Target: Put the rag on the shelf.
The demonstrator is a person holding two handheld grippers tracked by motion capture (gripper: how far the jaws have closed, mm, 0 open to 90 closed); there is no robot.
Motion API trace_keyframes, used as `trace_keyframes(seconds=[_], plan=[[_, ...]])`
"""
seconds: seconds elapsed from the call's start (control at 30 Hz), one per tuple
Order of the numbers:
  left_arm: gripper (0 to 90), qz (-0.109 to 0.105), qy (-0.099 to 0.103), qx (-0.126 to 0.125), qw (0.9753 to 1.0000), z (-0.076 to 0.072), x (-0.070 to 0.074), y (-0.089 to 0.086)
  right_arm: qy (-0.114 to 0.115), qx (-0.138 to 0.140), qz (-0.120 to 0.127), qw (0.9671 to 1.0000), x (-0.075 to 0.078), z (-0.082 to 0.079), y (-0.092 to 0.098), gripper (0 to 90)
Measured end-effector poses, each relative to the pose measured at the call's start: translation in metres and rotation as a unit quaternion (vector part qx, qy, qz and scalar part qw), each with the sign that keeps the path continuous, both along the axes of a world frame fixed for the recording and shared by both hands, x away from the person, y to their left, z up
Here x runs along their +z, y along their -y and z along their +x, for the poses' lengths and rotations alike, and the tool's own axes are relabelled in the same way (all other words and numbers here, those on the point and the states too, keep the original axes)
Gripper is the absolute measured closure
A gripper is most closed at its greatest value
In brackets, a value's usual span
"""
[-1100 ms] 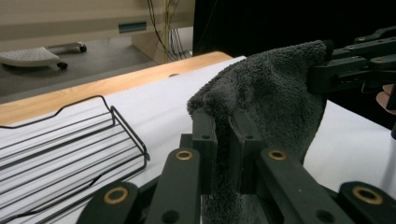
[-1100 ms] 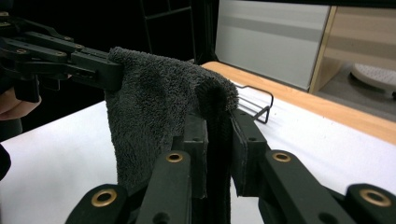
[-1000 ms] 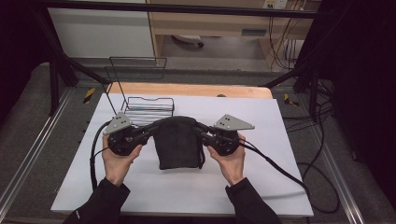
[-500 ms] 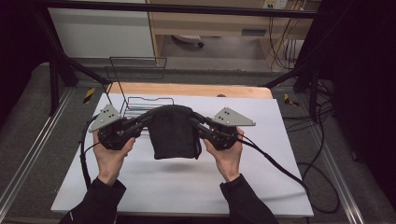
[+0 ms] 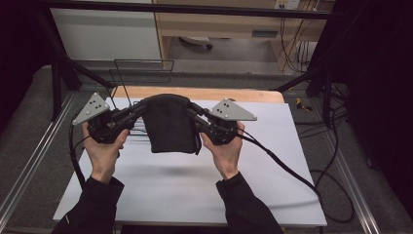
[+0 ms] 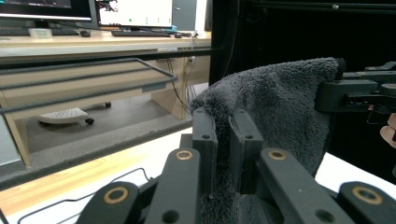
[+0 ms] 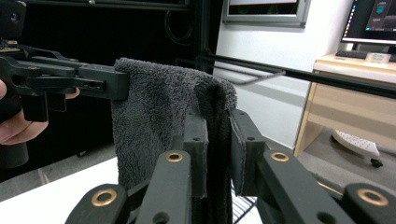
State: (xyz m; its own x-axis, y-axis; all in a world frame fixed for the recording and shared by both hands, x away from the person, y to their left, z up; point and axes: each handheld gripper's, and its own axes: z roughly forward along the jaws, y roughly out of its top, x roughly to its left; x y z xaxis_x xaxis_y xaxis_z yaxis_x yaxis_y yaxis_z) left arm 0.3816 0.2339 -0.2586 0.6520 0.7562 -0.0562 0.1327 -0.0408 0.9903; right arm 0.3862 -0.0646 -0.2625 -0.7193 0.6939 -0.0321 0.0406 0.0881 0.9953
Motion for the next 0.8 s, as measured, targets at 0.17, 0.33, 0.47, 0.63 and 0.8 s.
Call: trace_keyframes(seconds=[0.17,0.33,0.47,0.63,0.8], plan=[[81.7,0.001,0.009,0.009,0.9999,0.004,0.008,-0.006,0.014,-0.007,-0.001,0.9999,0.008,0.004,-0.010,79.0],[81.6,-0.007,0.023,0.019,0.9995,0.005,0.020,-0.013,0.031,-0.009,0.006,0.9995,0.021,0.007,-0.021,79.1],[81.5,-0.009,0.037,0.026,0.9989,0.004,0.030,-0.018,0.042,-0.010,0.011,0.9990,0.028,0.008,-0.026,79.1],[81.3,-0.025,0.048,0.034,0.9980,0.005,0.042,-0.027,0.051,-0.009,0.024,0.9984,0.040,0.012,-0.033,79.3],[81.3,-0.027,0.063,0.047,0.9965,0.007,0.055,-0.034,0.064,-0.007,0.027,0.9976,0.051,0.014,-0.041,79.3]])
